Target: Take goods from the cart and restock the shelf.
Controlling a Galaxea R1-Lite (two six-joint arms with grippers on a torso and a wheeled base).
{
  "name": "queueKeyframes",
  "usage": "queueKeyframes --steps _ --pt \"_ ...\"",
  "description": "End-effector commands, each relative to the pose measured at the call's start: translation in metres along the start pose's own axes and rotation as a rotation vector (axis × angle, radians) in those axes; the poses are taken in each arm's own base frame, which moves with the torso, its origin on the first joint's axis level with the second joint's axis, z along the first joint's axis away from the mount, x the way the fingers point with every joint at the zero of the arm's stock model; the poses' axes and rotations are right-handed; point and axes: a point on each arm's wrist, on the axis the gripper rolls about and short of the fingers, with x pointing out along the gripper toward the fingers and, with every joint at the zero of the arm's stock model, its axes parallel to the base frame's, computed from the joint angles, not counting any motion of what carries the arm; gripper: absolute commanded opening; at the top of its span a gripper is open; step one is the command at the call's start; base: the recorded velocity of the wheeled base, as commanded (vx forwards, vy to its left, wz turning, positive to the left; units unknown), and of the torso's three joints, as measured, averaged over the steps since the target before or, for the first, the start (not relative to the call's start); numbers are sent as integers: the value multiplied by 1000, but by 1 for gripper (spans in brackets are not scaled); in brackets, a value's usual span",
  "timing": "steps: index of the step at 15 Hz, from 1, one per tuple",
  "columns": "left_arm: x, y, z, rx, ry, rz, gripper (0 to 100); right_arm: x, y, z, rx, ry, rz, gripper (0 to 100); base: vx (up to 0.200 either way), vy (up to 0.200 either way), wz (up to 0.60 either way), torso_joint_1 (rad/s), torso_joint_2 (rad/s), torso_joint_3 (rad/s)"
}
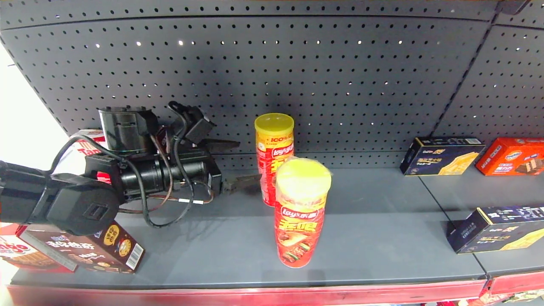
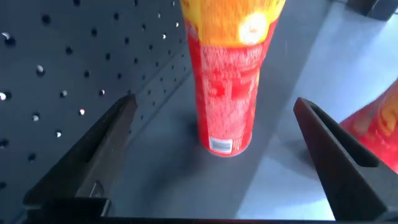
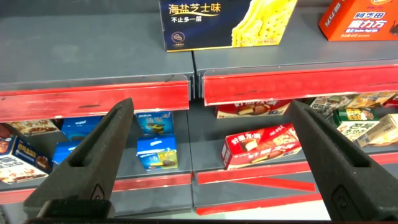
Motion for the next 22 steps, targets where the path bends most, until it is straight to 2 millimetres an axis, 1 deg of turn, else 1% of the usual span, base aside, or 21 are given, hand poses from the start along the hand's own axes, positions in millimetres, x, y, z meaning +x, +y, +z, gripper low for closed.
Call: queueKeyframes --steps 1,2,7,22 --pt "4 -1 7 14 -12 15 100 0 0 0 0 1 1 100 0 0 0 0 0 0" --pt "6 1 9 19 -15 27 100 0 0 0 0 1 1 100 0 0 0 0 0 0" --pt "18 7 9 17 -6 69 100 0 0 0 0 1 1 100 0 0 0 0 0 0" --pt "15 15 11 -11 -3 136 100 0 0 0 0 1 1 100 0 0 0 0 0 0"
